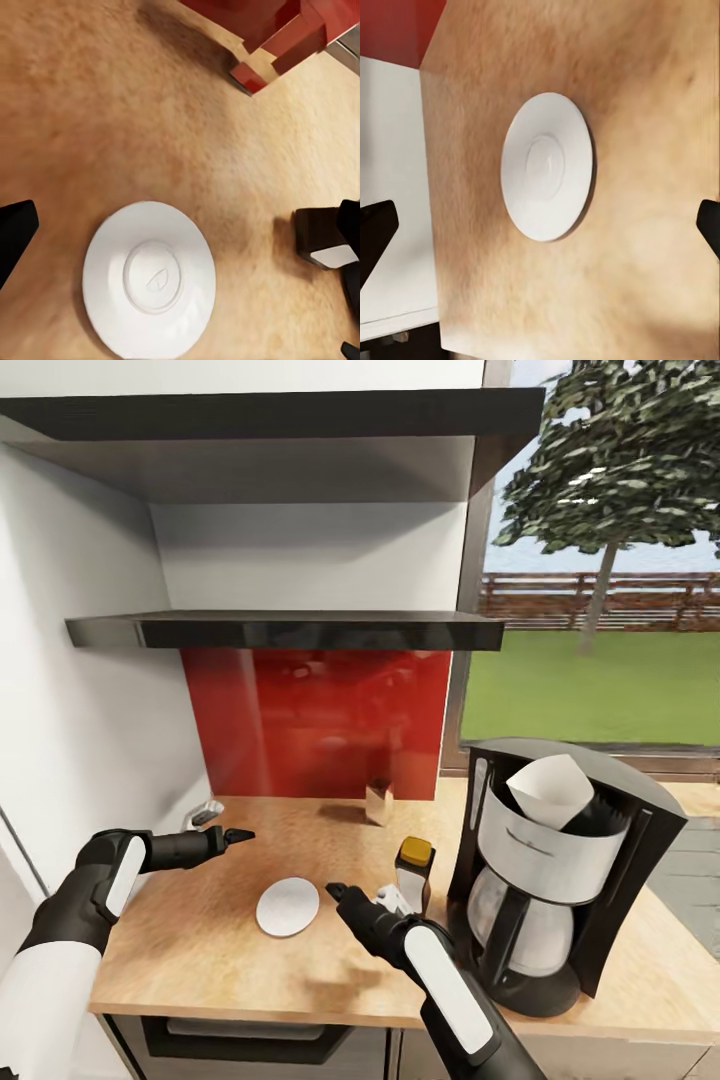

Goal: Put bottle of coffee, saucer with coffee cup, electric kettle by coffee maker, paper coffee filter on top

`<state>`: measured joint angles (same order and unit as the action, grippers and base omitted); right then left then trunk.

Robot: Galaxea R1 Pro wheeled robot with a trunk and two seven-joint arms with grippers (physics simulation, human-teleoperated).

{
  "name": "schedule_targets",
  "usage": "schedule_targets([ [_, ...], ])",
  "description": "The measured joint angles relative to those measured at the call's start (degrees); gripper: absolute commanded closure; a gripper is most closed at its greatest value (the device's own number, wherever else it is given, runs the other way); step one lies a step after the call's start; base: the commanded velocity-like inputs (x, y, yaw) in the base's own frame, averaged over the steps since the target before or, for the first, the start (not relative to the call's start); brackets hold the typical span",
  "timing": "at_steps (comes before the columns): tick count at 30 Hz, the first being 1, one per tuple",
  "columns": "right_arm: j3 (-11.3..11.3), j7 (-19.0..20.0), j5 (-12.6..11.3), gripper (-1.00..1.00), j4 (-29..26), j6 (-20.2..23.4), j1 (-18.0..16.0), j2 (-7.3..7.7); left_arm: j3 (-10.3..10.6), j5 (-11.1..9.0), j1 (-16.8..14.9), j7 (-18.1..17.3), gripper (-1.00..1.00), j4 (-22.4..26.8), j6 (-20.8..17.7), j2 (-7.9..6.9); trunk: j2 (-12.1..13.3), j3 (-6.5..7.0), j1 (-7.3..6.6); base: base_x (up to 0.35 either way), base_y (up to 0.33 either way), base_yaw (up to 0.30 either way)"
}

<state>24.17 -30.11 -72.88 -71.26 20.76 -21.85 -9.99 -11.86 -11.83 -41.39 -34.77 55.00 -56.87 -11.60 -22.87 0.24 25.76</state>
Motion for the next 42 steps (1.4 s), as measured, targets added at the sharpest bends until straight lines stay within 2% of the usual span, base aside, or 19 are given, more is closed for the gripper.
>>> schedule_targets([
  [11,0.00,0.01,0.00,-1.00,0.39,-0.01,-0.01,0.00,0.00,0.05,0.10,0.08,-1.00,-0.10,0.13,0.13,0.00,0.00,0.00,0.000,0.006,-0.013],
  [15,0.12,0.07,0.00,-1.00,1.78,0.00,0.01,0.00,-0.01,0.12,0.10,1.27,-1.00,-0.14,0.11,0.17,0.00,0.00,0.00,0.000,0.161,-0.051],
  [21,2.09,0.10,-0.06,-1.00,2.95,0.00,0.01,0.00,-0.01,0.10,0.27,3.69,-1.00,-0.17,0.12,0.18,0.00,0.00,0.00,0.000,0.227,-0.196],
  [33,2.79,0.02,-0.09,-1.00,3.16,-0.02,0.04,-0.01,-0.10,0.05,2.19,4.22,-1.00,-0.16,0.12,0.29,0.00,0.00,0.00,0.000,0.027,-0.078],
  [37,4.29,0.01,-0.14,-1.00,3.20,0.00,0.08,-0.01,-0.17,0.07,3.72,4.46,-1.00,-0.17,0.18,0.45,-0.01,0.00,-0.01,0.034,0.000,-0.001],
  [42,5.47,-0.06,-0.18,-1.00,5.22,-0.05,0.15,-0.01,-0.31,-0.04,4.19,7.26,-1.00,-1.63,0.32,0.51,0.00,0.00,-0.01,0.130,0.000,0.000],
])
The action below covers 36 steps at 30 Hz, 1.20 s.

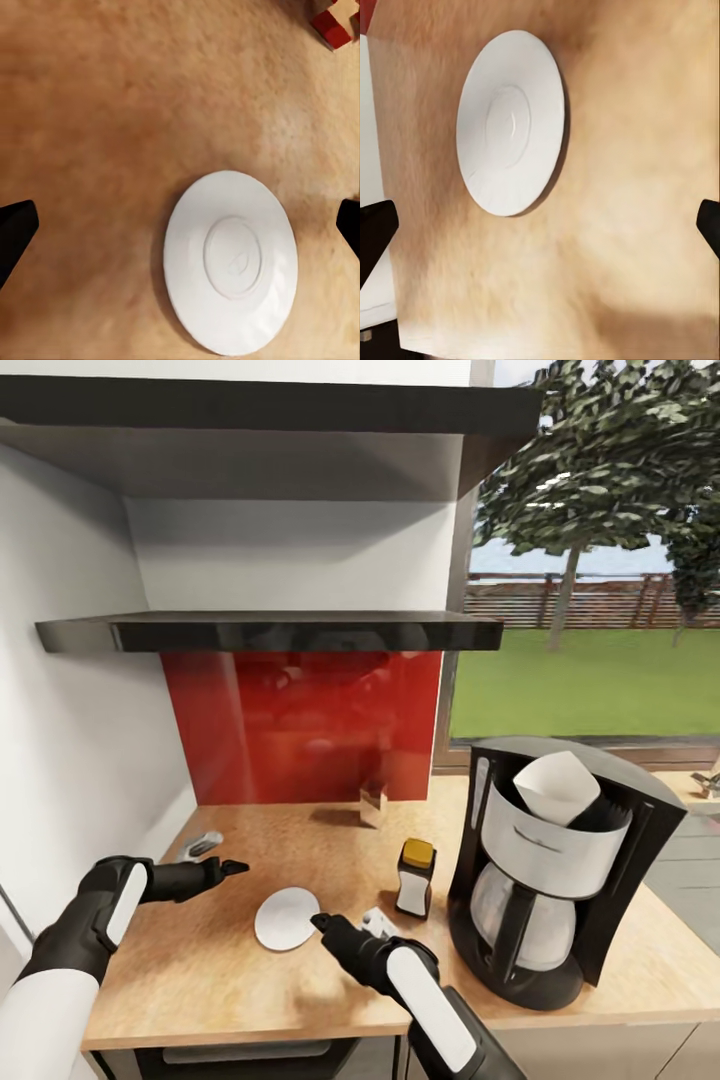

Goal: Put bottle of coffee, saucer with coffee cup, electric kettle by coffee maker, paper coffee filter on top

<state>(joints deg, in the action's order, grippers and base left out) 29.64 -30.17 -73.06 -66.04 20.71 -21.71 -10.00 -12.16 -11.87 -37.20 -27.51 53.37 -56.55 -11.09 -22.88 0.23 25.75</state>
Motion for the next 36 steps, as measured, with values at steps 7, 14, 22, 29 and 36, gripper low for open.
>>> schedule_targets([
  [7,0.06,-0.02,0.00,-1.00,0.74,0.02,0.02,0.00,-0.03,-0.13,0.06,0.50,-1.00,-0.47,0.01,0.41,0.00,0.00,0.00,0.146,0.000,0.000],
  [14,0.12,-0.03,-0.01,-1.00,2.23,0.02,0.02,0.00,0.00,-0.12,0.14,0.55,-1.00,-0.55,0.02,1.27,0.01,0.00,0.01,0.158,0.000,0.000],
  [22,0.18,0.03,-0.09,-1.00,2.44,0.13,0.01,0.00,0.06,-0.58,0.19,0.11,-1.00,-4.24,-0.11,1.40,0.00,0.00,0.01,0.009,0.000,0.000],
  [29,1.21,0.06,-5.96,-1.00,2.38,0.30,0.02,0.00,0.30,-0.67,0.18,0.02,-1.00,-4.50,-0.79,1.24,0.00,0.00,0.01,0.000,0.000,0.000],
  [36,2.93,0.05,-9.50,-1.00,1.94,0.33,-0.03,0.00,0.17,-0.72,0.22,0.02,-1.00,-4.51,-1.04,1.45,0.00,0.00,0.01,0.000,0.000,0.000],
])
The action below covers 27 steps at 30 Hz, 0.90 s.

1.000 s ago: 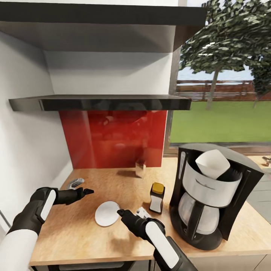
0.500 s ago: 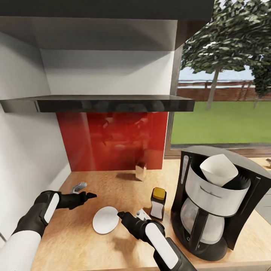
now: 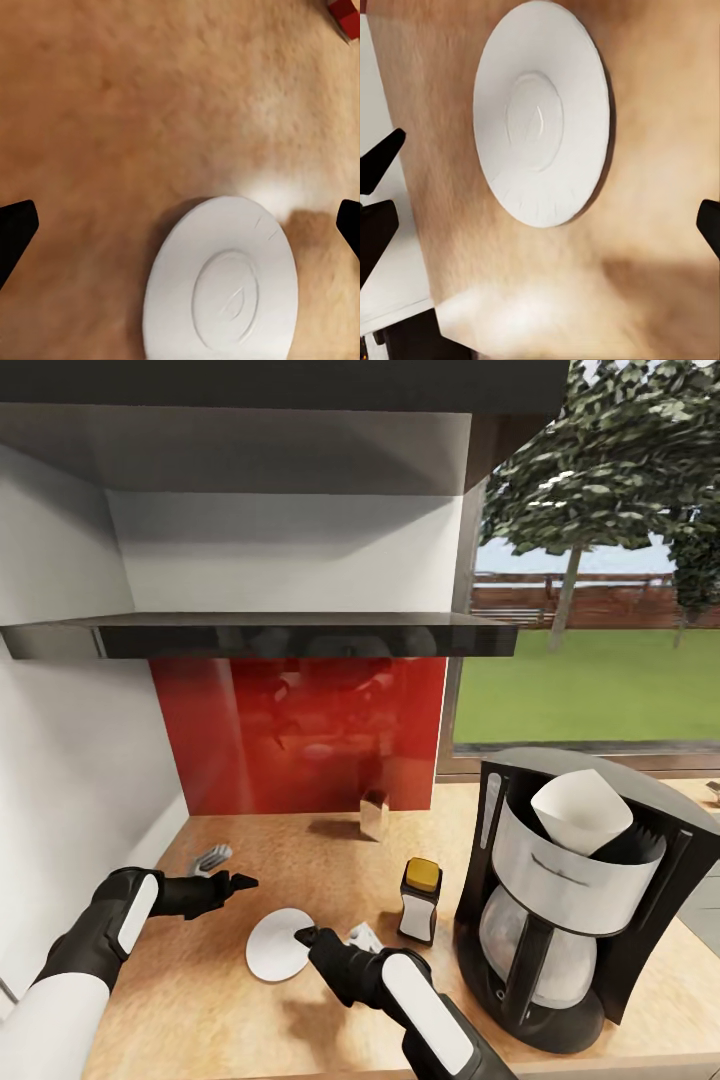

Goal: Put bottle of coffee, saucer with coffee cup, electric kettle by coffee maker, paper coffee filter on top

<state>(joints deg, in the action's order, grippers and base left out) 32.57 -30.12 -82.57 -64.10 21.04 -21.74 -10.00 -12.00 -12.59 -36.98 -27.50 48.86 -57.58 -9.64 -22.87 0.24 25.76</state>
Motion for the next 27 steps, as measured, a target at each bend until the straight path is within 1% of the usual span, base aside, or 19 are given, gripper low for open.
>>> schedule_targets([
  [4,0.09,0.00,-0.06,-1.00,-0.07,0.00,-0.01,0.00,0.03,0.00,0.00,-0.04,-1.00,-0.01,-0.06,-0.03,0.00,0.00,0.00,0.000,0.000,0.000],
  [8,0.11,0.00,-0.08,-1.00,-0.10,0.00,-0.01,0.00,0.27,-0.01,0.00,-0.85,-1.00,0.00,-0.14,-0.08,0.00,0.00,0.00,0.000,0.000,0.000],
  [10,0.11,0.00,-0.08,-1.00,-0.10,0.00,0.01,0.00,1.00,0.00,-0.02,-1.60,-1.00,0.00,-0.16,-0.11,0.00,0.00,0.00,0.000,0.000,0.000],
  [12,0.12,0.00,-0.08,-1.00,-0.09,0.00,0.00,0.00,2.33,-0.03,-0.01,-2.91,-1.00,0.00,-0.14,-0.12,0.00,0.00,0.00,0.000,0.000,0.000],
  [16,0.12,0.00,-0.09,-1.00,-0.09,0.00,0.01,0.00,3.68,-0.07,-0.03,-4.34,-1.00,0.00,-0.12,-0.09,0.00,0.00,0.00,0.000,0.000,0.000],
  [27,0.12,0.00,-0.09,-1.00,0.20,0.00,0.04,0.00,4.19,-0.01,0.00,-4.92,-1.00,-0.14,-0.15,-0.06,0.00,0.00,0.00,0.000,0.000,0.000],
])
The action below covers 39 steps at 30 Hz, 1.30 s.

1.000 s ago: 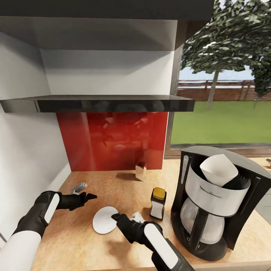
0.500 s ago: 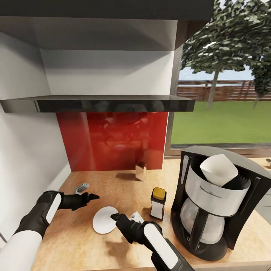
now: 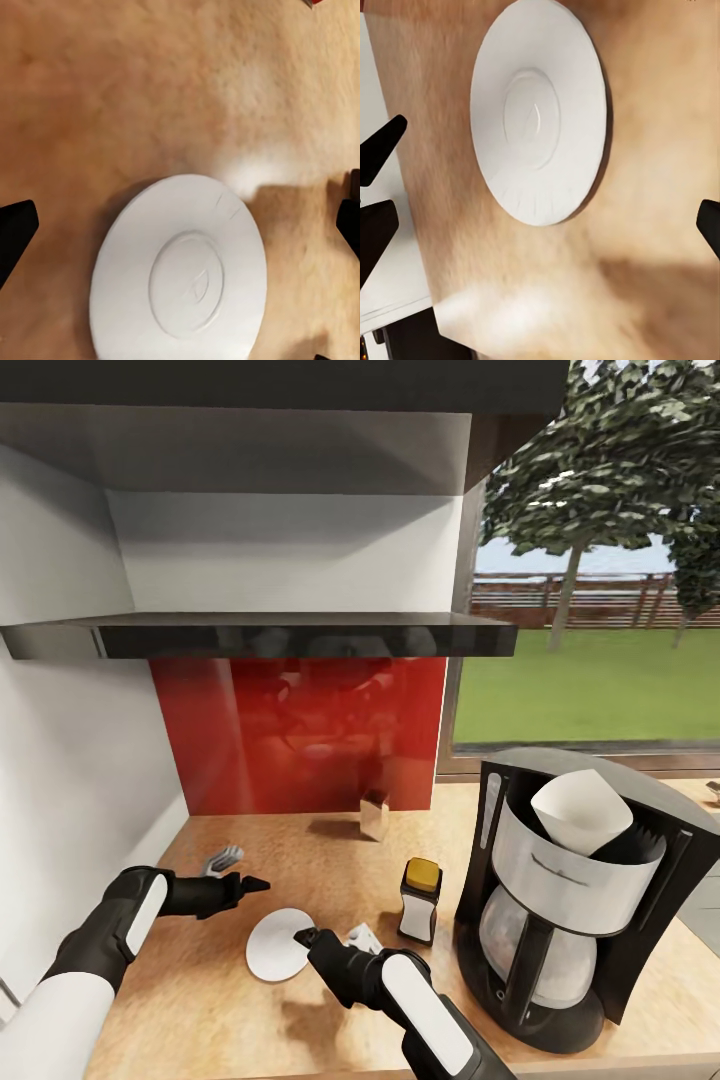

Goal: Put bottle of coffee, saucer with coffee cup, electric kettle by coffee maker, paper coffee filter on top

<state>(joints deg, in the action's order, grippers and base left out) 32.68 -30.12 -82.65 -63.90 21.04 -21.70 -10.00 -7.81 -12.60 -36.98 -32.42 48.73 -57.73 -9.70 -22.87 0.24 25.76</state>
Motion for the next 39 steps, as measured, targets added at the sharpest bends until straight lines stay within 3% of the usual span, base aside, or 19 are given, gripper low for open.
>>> schedule_targets([
  [8,0.01,0.00,0.00,-1.00,0.23,0.00,-0.03,0.00,0.05,-0.09,1.12,-0.23,-1.00,-3.67,-0.04,-0.59,0.00,0.00,0.00,0.000,0.000,0.000],
  [13,0.08,0.00,0.00,-1.00,0.23,0.00,-0.03,0.00,-0.25,-0.25,1.15,-6.18,-1.00,-7.10,0.01,-0.88,0.00,0.00,0.00,0.000,0.000,0.000],
  [21,0.05,0.00,0.01,-1.00,0.92,0.00,-0.01,0.00,-0.51,-0.51,1.14,-9.09,-1.00,-8.69,0.08,-1.33,0.00,0.00,0.00,0.000,0.000,0.000],
  [39,0.08,0.08,-0.01,-1.00,2.43,0.00,-0.04,0.00,-0.84,-0.31,1.14,-9.76,-1.00,-8.64,0.83,-1.54,0.00,0.00,0.00,0.005,0.000,0.000],
])
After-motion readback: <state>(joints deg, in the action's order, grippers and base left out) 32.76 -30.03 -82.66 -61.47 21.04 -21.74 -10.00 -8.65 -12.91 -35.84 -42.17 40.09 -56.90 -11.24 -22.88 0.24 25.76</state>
